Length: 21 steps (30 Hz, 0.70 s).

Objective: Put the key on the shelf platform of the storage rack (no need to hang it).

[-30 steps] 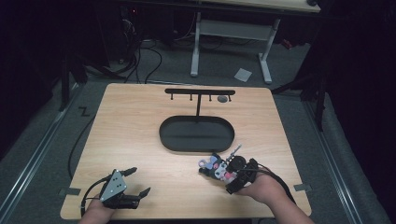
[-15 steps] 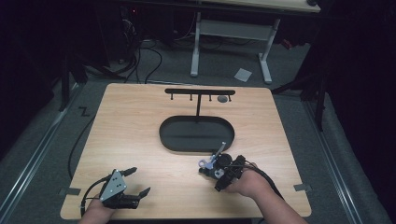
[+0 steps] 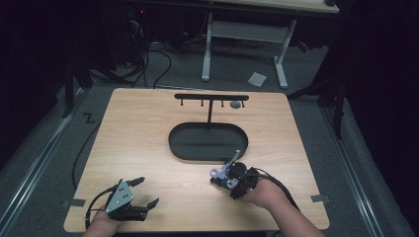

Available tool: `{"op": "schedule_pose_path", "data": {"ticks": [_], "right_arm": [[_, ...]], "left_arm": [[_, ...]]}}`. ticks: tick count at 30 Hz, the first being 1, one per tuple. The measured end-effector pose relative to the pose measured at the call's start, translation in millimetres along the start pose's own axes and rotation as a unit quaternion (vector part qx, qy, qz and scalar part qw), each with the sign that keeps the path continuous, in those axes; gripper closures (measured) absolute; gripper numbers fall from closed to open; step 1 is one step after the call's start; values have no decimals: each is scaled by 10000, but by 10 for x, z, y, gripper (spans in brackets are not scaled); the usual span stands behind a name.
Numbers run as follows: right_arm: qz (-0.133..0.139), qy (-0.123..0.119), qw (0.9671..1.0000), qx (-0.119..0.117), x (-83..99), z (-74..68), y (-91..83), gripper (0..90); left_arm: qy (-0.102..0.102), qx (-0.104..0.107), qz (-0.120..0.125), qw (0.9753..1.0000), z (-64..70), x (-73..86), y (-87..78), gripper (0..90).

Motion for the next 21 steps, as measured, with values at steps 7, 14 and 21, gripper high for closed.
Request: {"op": "schedule_pose_path", "data": {"ticks": [7, 14, 21], "right_arm": [[206, 69, 9997, -60, 17, 3, -23, 444], [438, 297, 9985, -117, 5, 35, -150, 458], [542, 558, 9969, -73, 52, 123, -275, 458]], "left_arm": [[-14, -11, 0, 10000, -4, 0, 0, 151], [-18, -18, 2, 10000, -6, 0, 0, 151], [-22, -24, 6, 10000, -6, 0, 0, 151]]}}
Point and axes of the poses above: each handheld gripper's, and its own axes: y roughly forward along the jaws, x roughly out of its underside, z roughly to its right, the point moved 10 cm from there along y, roughly forward along the jaws, and after that the axes turned 6 degrees about -y, right-handed, at the moved point
